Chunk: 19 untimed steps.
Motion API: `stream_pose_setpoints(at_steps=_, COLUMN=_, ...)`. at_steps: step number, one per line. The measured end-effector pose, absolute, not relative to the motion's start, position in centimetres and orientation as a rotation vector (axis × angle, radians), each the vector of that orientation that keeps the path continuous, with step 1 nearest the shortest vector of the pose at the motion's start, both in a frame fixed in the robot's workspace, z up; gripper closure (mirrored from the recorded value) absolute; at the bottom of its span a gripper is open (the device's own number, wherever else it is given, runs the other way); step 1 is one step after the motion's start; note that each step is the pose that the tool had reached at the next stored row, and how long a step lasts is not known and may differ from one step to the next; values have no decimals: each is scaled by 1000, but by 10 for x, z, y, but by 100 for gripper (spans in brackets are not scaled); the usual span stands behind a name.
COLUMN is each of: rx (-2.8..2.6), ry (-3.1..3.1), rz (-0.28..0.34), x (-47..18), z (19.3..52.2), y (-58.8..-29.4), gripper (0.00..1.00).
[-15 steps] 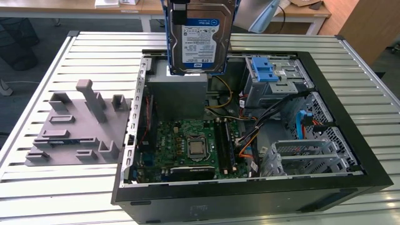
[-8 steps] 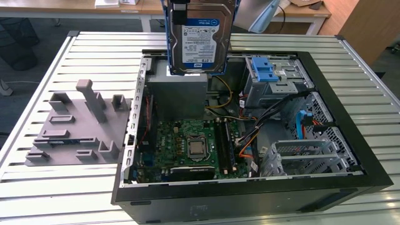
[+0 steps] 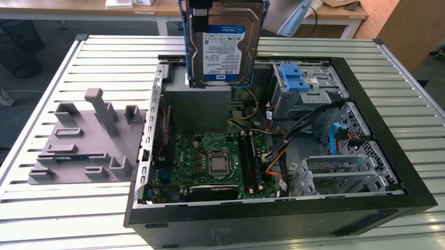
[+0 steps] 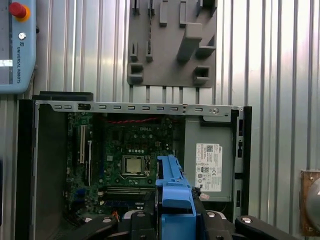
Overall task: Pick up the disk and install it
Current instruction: 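Insert the disk into the insertion slot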
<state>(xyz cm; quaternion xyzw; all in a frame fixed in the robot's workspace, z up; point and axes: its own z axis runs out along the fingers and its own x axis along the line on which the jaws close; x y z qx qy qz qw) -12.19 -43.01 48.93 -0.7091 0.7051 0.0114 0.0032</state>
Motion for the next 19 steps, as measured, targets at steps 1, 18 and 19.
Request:
stream_pose_setpoints(at_steps=1, rx=-2223, ry=2210, rz=36, x=-122, z=489, y=-434, gripper=64)
stream_pose_setpoints(at_steps=18, rx=-2223, ry=2211, rz=35, x=-96, z=488, y=-456, gripper=64)
stream_pose_setpoints(at_steps=19, rx=-2223, ry=2211, rz=35, x=-96, z=487, y=-459, gripper=64)
